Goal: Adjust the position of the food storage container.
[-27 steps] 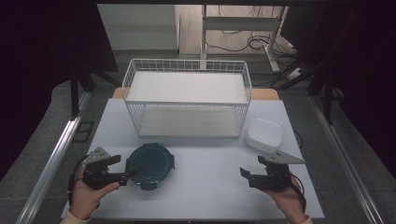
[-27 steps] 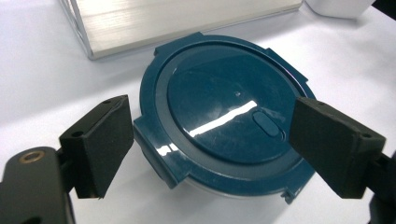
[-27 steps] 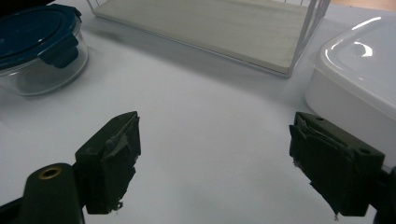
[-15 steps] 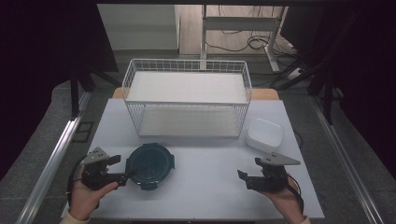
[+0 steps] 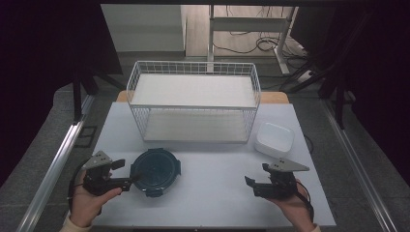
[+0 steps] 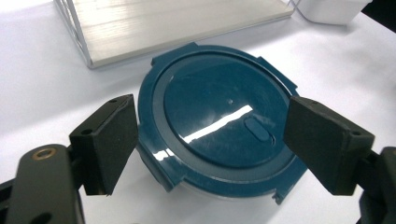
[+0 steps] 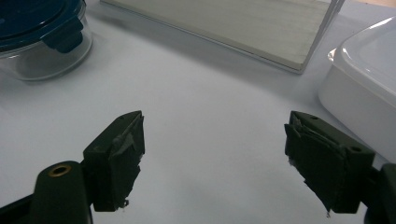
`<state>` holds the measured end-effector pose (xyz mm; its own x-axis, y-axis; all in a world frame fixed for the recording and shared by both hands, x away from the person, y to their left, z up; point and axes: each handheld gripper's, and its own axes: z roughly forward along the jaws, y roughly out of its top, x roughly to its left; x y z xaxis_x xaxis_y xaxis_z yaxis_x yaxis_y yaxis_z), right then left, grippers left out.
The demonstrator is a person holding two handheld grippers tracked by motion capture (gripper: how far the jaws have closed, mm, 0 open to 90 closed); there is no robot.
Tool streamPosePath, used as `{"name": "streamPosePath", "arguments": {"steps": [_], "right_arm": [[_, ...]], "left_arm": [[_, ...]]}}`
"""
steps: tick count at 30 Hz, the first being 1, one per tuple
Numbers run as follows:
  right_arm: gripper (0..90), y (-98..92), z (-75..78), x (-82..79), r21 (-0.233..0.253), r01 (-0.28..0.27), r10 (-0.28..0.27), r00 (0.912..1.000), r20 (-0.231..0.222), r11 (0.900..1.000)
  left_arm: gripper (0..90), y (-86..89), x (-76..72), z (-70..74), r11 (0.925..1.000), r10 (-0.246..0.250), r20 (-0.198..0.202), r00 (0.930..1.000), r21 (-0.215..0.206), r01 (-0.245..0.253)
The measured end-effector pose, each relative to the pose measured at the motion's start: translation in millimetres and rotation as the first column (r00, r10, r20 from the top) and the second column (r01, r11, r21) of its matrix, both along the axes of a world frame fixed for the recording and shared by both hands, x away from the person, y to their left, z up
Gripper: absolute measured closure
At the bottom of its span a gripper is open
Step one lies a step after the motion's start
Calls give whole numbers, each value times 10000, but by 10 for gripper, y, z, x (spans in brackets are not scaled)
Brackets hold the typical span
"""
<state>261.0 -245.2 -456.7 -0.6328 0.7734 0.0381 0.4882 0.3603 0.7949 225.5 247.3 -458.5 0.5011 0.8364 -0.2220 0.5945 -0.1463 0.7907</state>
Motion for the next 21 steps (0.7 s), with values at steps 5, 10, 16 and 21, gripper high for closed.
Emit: {"name": "streamPosePath", "arguments": {"steps": [5, 10, 16, 21], "right_arm": [[201, -30, 5, -6, 32, 24, -24, 10000, 33, 10000], [201, -42, 15, -25, 78, 9, -10, 10000, 47, 10000], [201, -21, 9, -20, 53, -65, 65, 10000, 28, 10000], [201, -33, -33, 8, -96, 13, -14, 10000, -46, 10000]], "left_arm": [[180, -48, 117, 180, 9997, -72, 40, 10000, 226, 71], [208, -70, 231, 330, 9972, 69, 158, 9999, 747, -80], [256, 8, 486, 443, 9924, 355, -230, 9991, 1187, -326], [355, 76, 504, 302, 9847, 452, -770, 9960, 1716, -314]]}}
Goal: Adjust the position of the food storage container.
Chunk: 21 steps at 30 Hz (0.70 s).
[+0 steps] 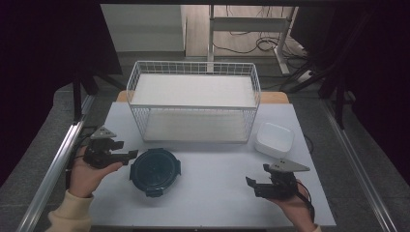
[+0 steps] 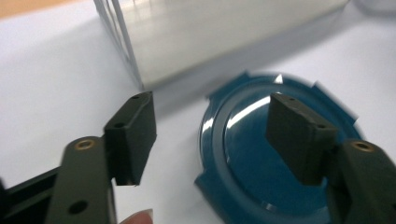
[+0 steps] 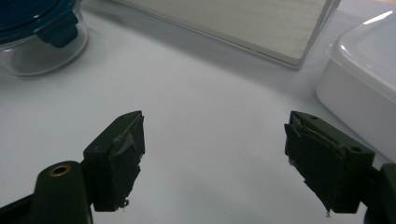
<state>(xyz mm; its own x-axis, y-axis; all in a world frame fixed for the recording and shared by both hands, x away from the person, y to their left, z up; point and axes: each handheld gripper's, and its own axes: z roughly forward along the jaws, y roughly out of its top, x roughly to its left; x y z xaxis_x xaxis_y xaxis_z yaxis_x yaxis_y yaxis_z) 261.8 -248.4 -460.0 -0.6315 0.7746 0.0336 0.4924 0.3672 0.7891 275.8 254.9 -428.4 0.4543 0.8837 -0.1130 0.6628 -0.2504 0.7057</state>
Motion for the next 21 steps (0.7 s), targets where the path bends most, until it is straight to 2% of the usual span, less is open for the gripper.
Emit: {"name": "streamPosePath", "arguments": {"steps": [1, 2, 3, 4, 5, 6, 9, 10, 13, 14, 15, 16, 17, 20, 21], "right_arm": [[201, 0, 0, 0, 0, 0, 0, 10000, 0, 10000], [201, -9, -20, 6, -29, 77, -77, 10000, -38, 10000], [201, -9, -20, 6, -29, 77, -77, 10000, -38, 10000], [201, -9, -34, 7, -85, 114, -114, 9999, -53, 9999], [201, -9, -34, 7, -85, 114, -114, 9999, -53, 9999], [201, -1, -43, 8, -134, 125, -126, 9999, -51, 9998], [201, 10, -50, 6, -189, 101, -102, 9999, -61, 9998], [201, 18, -63, 10, -302, 78, -79, 10000, -40, 9995], [201, 25, -82, 19, -382, 103, -107, 9999, -91, 9992], [201, 29, -98, 25, -429, 101, -107, 9999, -136, 9990], [201, 29, -98, 25, -429, 101, -107, 9999, -136, 9990], [201, 34, -104, 26, -475, 102, -108, 9999, -128, 9988], [201, 34, -104, 26, -475, 102, -108, 9999, -128, 9988], [201, 43, -104, 24, -513, 81, -85, 9999, -74, 9987], [201, 43, -104, 24, -513, 81, -85, 9999, -74, 9987]], "left_arm": [[375, 0, 0, 0, 10000, 0, 0, 10000, 0, 0], [400, 32, 2, -64, 9999, 17, -266, 9996, 137, -13], [421, 32, 2, -64, 9999, 17, -266, 9996, 137, -13], [446, 93, 16, -139, 10000, 92, -555, 9984, 37, -90], [466, 93, 16, -139, 10000, 92, -555, 9984, 37, -90], [491, 148, 24, -213, 9999, 158, -828, 9964, -7, -159], [565, 182, 26, -281, 9996, 275, -1014, 9945, 25, -274], [592, 199, 22, -353, 9987, 388, -1205, 9920, 383, -344], [667, 216, 19, -405, 9973, 492, -1418, 9887, 610, -408], [707, 231, 15, -439, 9976, 427, -1613, 9860, 601, -333], [737, 231, 15, -439, 9976, 427, -1613, 9860, 601, -333], [779, 227, 11, -465, 9983, 281, -1863, 9821, 561, -179], [800, 227, 11, -465, 9983, 281, -1863, 9821, 561, -179], [859, 189, 8, -527, 9979, -6, -2250, 9744, 626, 151], [873, 189, 8, -527, 9979, -6, -2250, 9744, 626, 151]]}}
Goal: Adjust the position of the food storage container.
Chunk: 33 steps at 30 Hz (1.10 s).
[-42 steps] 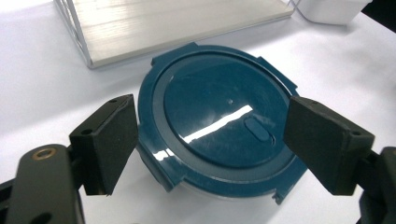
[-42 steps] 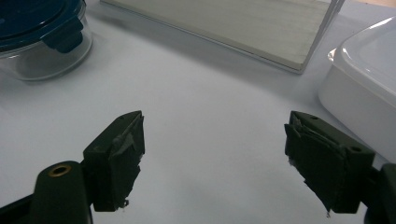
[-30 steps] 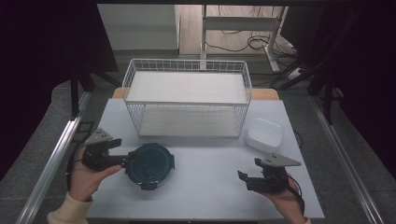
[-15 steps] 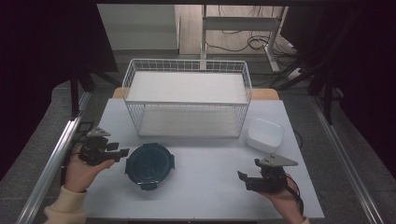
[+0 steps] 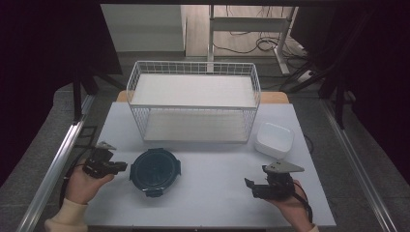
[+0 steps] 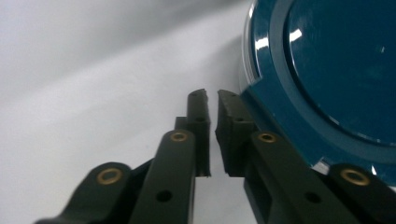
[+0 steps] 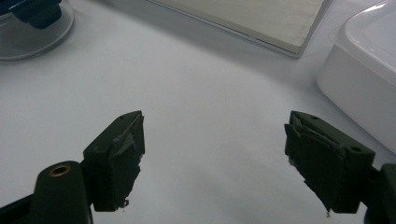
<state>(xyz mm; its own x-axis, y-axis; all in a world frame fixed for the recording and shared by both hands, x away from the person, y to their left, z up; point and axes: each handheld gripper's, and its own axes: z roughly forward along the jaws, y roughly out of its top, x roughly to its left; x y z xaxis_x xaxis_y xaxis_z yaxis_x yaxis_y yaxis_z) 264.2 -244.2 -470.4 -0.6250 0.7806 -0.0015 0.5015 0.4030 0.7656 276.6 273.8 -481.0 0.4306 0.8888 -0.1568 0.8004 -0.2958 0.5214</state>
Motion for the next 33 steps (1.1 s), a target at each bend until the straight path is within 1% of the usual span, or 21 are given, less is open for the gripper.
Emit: {"name": "streamPosePath", "arguments": {"steps": [3, 5, 9, 12, 13, 27, 33], "right_arm": [[201, 1, -9, 6, -47, 7, -7, 10000, 8, 10000], [201, 5, -14, 10, -48, 12, -12, 10000, -8, 10000], [201, 16, -18, 14, -183, -40, 41, 10000, 34, 9998], [201, 13, -16, 20, -196, -6, 7, 10000, 80, 9998], [201, 8, -15, 28, -173, 16, -14, 10000, 78, 9998], [202, 64, 4, 64, -195, -162, 165, 9998, 147, 9997], [202, 69, 1, 71, -196, -216, 219, 9996, 167, 9996]], "left_arm": [[895, -35, -21, -28, 9996, -265, -149, 9995, 94, 266], [896, -44, -27, -39, 9994, -344, -194, 9992, 21, 344], [895, -63, -17, -80, 9994, -351, -266, 9990, -23, 351], [898, -67, -12, -96, 9995, -325, -253, 9991, 7, 326], [898, -66, -11, -107, 9997, -234, -226, 9995, -100, 232], [900, -107, 21, -120, 9999, -115, -99, 9999, -25, 115], [900, -194, 62, -120, 9992, -297, -122, 9995, -283, 294]]}}
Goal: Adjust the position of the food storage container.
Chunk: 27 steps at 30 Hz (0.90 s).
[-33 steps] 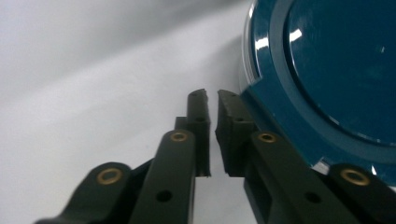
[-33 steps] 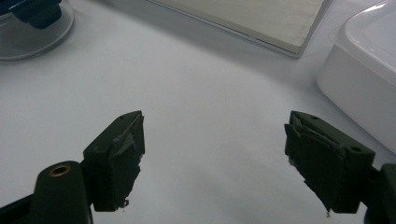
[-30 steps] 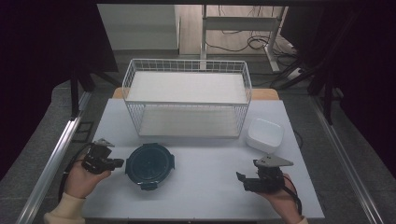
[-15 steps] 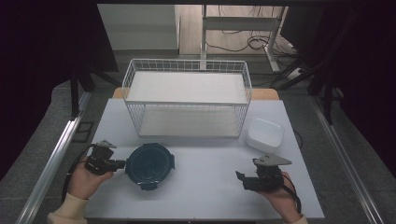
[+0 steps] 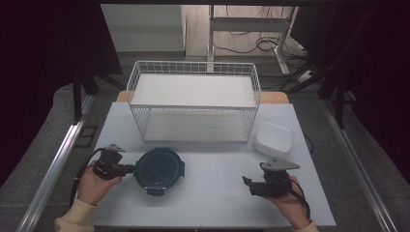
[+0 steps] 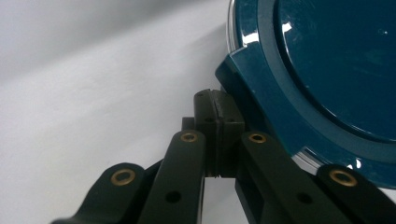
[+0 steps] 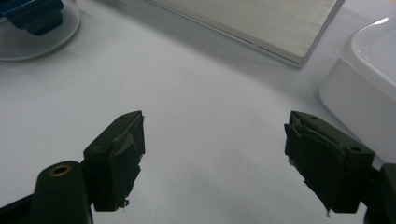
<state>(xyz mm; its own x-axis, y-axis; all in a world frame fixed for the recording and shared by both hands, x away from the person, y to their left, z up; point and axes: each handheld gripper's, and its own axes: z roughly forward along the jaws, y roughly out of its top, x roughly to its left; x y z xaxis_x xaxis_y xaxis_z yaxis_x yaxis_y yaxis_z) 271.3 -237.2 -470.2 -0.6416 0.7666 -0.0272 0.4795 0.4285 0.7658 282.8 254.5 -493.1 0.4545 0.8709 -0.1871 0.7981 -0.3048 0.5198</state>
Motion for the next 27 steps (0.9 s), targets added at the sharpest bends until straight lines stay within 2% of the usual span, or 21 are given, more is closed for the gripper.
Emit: {"name": "streamPosePath", "arguments": {"steps": [14, 27], "right_arm": [[201, -6, -5, -8, -32, 45, -45, 10000, -21, 10000], [202, 0, -6, -5, -13, 52, -52, 10000, -52, 10000]], "left_arm": [[900, -185, 38, 30, 9981, -563, 26, 9984, -267, 563], [900, -410, 38, 42, 9953, -956, 104, 9954, -169, 958]]}}
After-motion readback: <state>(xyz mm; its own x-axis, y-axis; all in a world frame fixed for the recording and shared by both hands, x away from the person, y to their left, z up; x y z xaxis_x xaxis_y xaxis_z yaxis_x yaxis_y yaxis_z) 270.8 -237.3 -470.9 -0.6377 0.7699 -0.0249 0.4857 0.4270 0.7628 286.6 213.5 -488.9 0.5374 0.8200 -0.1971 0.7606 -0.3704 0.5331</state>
